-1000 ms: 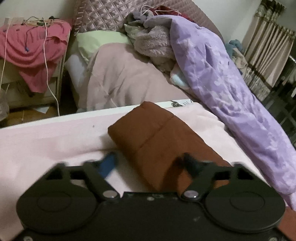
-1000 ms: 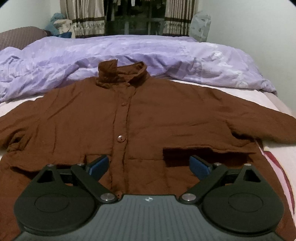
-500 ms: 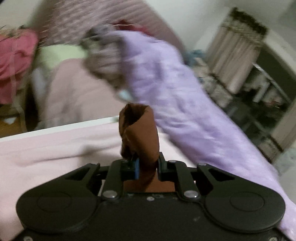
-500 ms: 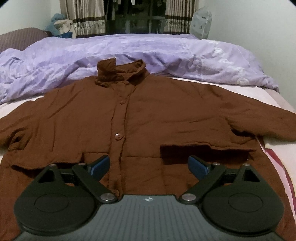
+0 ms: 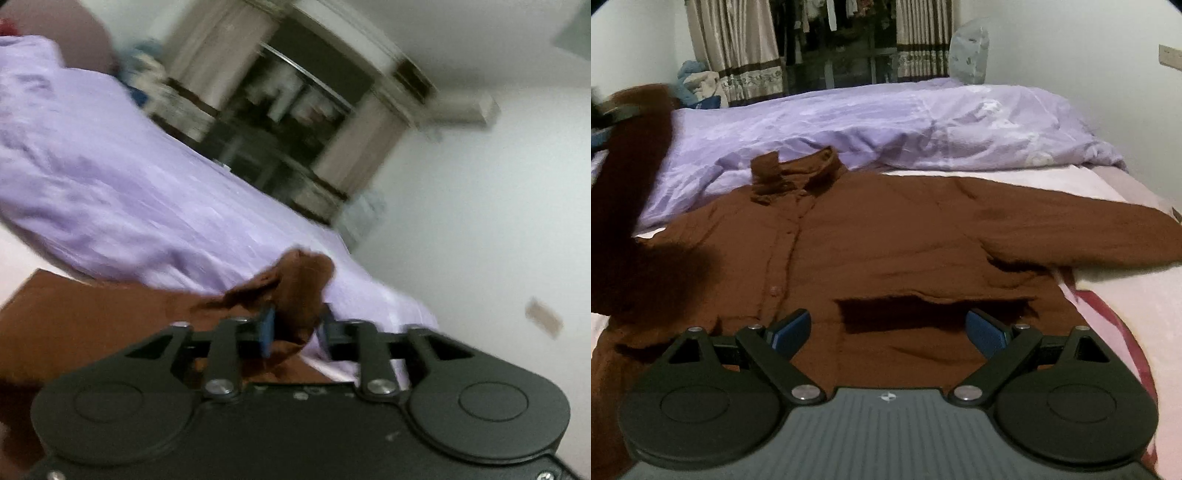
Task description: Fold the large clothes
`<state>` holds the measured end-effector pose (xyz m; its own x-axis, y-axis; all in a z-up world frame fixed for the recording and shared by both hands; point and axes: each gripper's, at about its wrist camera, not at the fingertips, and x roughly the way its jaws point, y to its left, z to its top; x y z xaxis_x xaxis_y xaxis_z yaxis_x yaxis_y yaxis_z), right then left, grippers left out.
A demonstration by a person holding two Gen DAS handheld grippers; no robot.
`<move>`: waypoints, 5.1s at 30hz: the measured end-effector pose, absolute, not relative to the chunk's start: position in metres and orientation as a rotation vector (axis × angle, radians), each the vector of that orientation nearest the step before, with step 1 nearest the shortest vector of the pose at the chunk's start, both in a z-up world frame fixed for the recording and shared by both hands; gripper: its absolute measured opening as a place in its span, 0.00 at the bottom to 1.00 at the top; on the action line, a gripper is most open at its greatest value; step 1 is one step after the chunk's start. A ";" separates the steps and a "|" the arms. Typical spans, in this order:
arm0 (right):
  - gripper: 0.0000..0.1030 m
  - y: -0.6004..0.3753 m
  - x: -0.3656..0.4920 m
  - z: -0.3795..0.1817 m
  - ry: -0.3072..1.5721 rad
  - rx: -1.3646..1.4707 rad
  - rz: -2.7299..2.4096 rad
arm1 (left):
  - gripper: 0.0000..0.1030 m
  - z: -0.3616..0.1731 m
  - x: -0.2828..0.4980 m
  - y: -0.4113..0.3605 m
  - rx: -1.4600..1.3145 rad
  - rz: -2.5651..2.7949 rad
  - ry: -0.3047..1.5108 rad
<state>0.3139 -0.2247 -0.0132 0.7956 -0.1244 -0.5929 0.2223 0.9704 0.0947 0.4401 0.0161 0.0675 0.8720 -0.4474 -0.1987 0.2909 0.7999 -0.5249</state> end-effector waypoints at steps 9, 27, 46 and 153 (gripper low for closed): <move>0.72 -0.265 0.337 -0.020 0.626 0.388 0.021 | 0.79 0.030 0.438 0.008 -0.309 -0.309 0.394; 0.12 -0.233 0.462 -0.053 0.689 0.695 0.217 | 0.79 -0.011 0.436 0.113 -0.403 -0.056 0.501; 0.37 -0.264 0.442 -0.065 0.670 0.611 0.061 | 0.79 -0.033 0.458 0.084 -0.264 -0.073 0.609; 0.54 -0.336 0.364 -0.010 0.380 0.391 0.056 | 0.78 -0.040 0.458 0.011 -0.521 -0.346 0.730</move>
